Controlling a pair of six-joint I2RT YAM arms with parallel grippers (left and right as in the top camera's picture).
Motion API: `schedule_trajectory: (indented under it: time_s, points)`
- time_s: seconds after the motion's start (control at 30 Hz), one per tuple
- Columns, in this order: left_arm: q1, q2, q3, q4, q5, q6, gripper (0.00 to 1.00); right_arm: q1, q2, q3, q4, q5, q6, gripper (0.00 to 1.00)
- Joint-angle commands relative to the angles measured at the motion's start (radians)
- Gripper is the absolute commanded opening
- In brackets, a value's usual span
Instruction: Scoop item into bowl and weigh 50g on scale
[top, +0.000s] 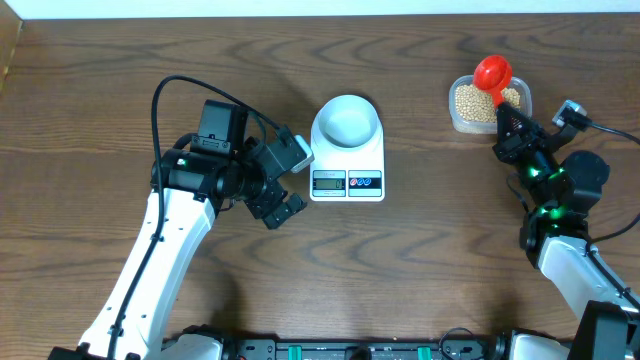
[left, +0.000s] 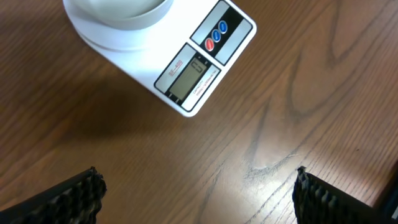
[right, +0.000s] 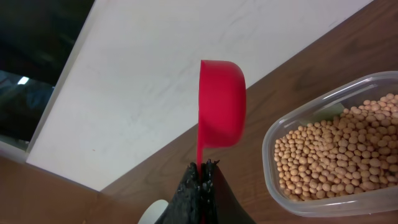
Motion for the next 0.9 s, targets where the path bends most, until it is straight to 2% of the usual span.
schedule_trajectory:
  time_s: [0.0,0.87]
  points:
    - [0.003,-0.015,0.025,0.001,-0.013,-0.013,0.98,-0.004,0.000,0.011,0.003,0.012,0.007,0.01]
    - [0.003,-0.015,0.024,0.000,-0.014,-0.013,0.98,-0.004,0.000,0.011,-0.005,0.026,-0.019,0.01]
